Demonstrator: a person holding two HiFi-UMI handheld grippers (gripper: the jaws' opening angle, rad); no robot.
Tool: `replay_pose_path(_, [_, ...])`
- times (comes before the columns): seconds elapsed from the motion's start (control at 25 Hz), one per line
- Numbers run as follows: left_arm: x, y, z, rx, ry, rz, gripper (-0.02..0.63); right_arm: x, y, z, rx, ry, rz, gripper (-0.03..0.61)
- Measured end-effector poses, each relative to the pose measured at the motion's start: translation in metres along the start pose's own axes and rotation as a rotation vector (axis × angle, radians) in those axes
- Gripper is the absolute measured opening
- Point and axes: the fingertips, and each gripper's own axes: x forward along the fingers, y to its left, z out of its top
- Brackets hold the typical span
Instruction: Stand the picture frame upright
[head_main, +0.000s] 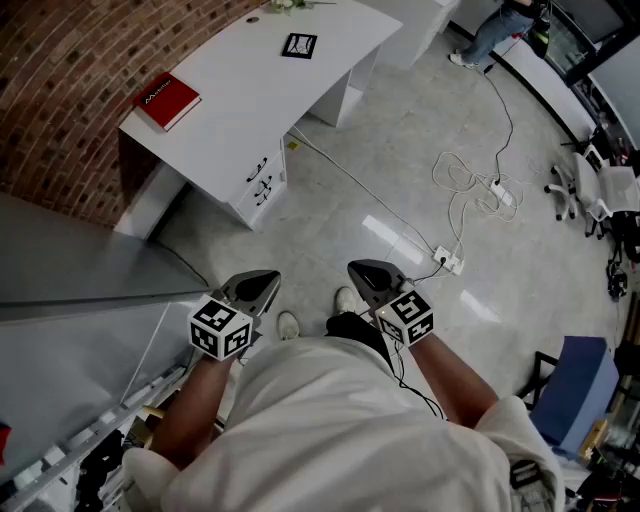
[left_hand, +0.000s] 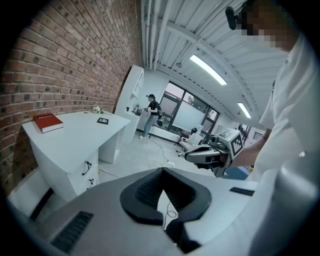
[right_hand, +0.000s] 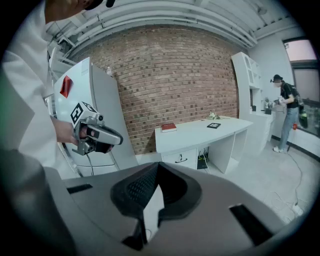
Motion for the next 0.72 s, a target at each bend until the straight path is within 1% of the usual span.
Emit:
replay_pose_path(0.16, [-0.013, 0.017, 0.002, 0.008, -0.012, 0.005, -0.006, 0.010, 0.009, 0.008, 0.016, -0.021, -0.030, 0.003])
replay_pose_path(0.32, [-0.004, 0.024, 0.011, 0.011, -0.015, -0.008, -0.006, 0.012, -0.002, 0.013, 0.029, -0.025, -0.037, 0.003])
replay_pose_path(0.4, [0.007, 0.025, 0.020, 0.014, -0.020, -0.020, -0.006, 0.014, -0.017, 0.018, 0.048, -0.045, -0.032, 0.003])
replay_pose_path(0.6, [0.044, 0.046, 0.051, 0.009, -0.018, -0.004, 0.001, 0.034, -0.071, 0.038, 0.101, -0.087, -0.006, 0.007])
replay_pose_path(0.64, [0.053, 0.049, 0.060, 0.008, -0.019, -0.006, 0.010, 0.038, -0.085, 0.042, 0.126, -0.094, -0.001, 0.013])
replay_pose_path(0.72, [0.072, 0.058, 0.078, 0.019, -0.015, 0.003, 0.027, 0.045, -0.117, 0.050, 0.165, -0.102, -0.008, 0.055])
